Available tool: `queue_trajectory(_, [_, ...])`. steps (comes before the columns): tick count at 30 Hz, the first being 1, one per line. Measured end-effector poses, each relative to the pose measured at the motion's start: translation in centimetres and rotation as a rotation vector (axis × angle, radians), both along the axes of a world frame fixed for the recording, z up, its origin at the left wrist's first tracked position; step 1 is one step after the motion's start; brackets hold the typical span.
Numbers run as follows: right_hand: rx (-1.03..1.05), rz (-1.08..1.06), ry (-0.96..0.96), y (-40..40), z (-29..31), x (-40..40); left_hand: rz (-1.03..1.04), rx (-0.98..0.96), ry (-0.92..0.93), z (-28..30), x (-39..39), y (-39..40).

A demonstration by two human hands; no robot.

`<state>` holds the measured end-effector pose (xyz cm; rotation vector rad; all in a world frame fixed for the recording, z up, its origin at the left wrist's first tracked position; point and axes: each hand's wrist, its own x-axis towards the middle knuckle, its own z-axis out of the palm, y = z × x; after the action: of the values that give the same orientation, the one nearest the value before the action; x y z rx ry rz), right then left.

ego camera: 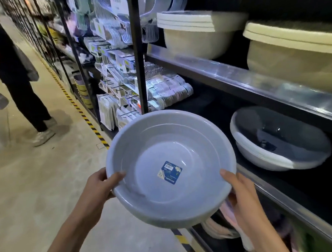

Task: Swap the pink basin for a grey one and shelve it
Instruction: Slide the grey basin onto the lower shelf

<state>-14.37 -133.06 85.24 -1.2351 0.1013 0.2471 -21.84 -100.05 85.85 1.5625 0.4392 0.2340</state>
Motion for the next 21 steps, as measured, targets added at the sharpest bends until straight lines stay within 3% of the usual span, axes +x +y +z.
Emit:
queue_trajectory(9, [-0.007, -0.014, -0.058, 3.5, 0.4, 10.6, -0.051, -0.03, -0.047, 0.0, 11.5, 3.4])
queue_trajectory(21, [-0.021, -0.385, 0.002, 11.8, 1.6, 18.8, -0.32, -0.067, -0.112, -1.1, 29.3, 10.2])
